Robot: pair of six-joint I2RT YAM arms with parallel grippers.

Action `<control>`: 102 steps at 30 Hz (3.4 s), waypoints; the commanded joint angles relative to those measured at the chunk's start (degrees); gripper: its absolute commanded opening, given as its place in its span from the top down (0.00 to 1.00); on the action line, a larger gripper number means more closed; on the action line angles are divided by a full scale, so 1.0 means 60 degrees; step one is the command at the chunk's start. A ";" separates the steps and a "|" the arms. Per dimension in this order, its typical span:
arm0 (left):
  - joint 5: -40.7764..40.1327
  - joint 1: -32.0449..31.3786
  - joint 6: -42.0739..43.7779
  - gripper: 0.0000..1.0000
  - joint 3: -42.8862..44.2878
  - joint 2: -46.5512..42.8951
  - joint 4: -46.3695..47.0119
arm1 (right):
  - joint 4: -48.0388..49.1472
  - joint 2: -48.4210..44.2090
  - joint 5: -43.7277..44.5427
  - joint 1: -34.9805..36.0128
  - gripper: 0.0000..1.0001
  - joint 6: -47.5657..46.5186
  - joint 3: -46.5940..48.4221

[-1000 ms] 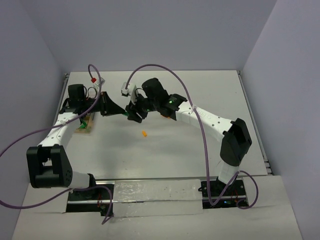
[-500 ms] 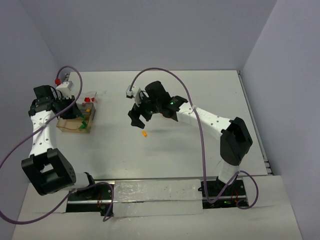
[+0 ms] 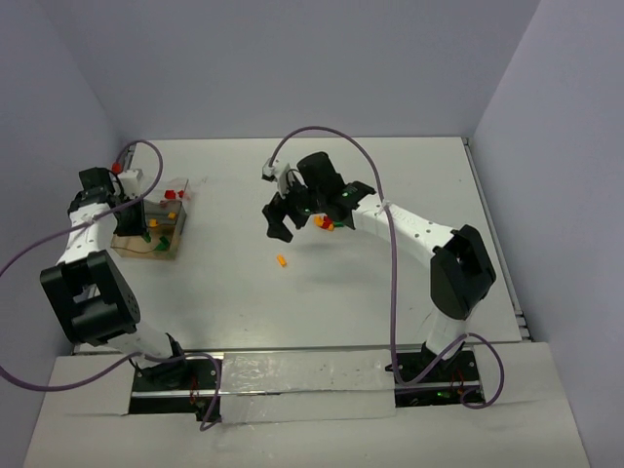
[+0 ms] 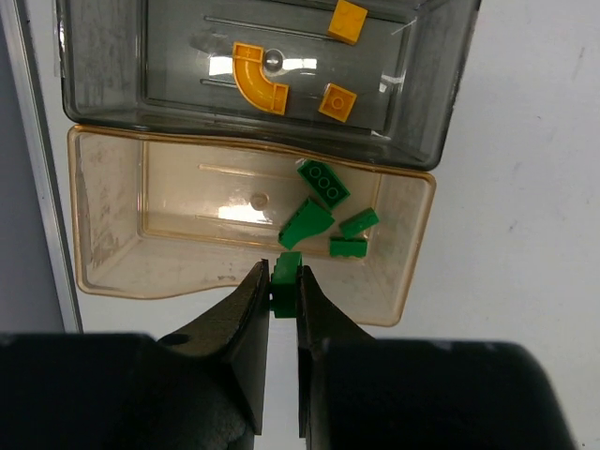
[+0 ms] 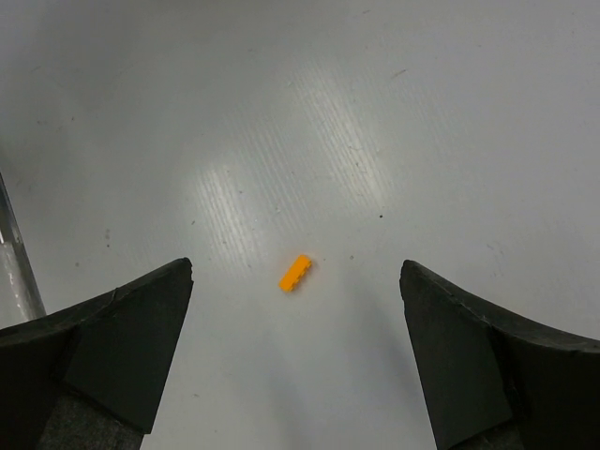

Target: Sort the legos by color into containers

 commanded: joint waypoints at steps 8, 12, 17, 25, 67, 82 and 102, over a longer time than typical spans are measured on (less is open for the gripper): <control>0.0658 0.0002 0.0473 0.48 0.0640 0.0377 0.0204 | 0.0057 -0.0419 -0.0412 -0.1580 0.02 0.0497 -0.0086; 0.2246 -0.0110 0.1322 0.41 0.1502 0.0224 -0.0545 | -0.0015 -0.0575 -0.0795 -0.2797 0.02 0.0795 -0.0227; 0.4347 -0.1741 0.2965 0.42 0.1258 -0.0743 -0.0874 | 0.0085 -0.0953 -0.1167 -0.3985 0.02 0.1152 -0.0753; 0.4252 -0.5902 0.3314 0.41 0.0750 0.0040 -0.0198 | -0.0108 -0.1380 -0.1402 -0.5253 0.02 0.1215 -0.1258; -0.0105 -0.9681 0.0185 0.60 0.0908 0.3090 0.0481 | -0.0430 -0.1508 -0.1566 -0.5672 0.03 0.0983 -0.1294; 0.0865 -0.5398 -0.0065 0.89 0.2061 0.0591 -0.0715 | -0.0505 -0.1199 -0.1184 -0.5241 0.04 0.0567 -0.1067; -0.0147 -0.1269 -0.0558 0.86 0.4057 0.2908 -0.0687 | -0.0839 -0.0906 -0.0504 -0.4777 0.04 -0.0010 -0.1023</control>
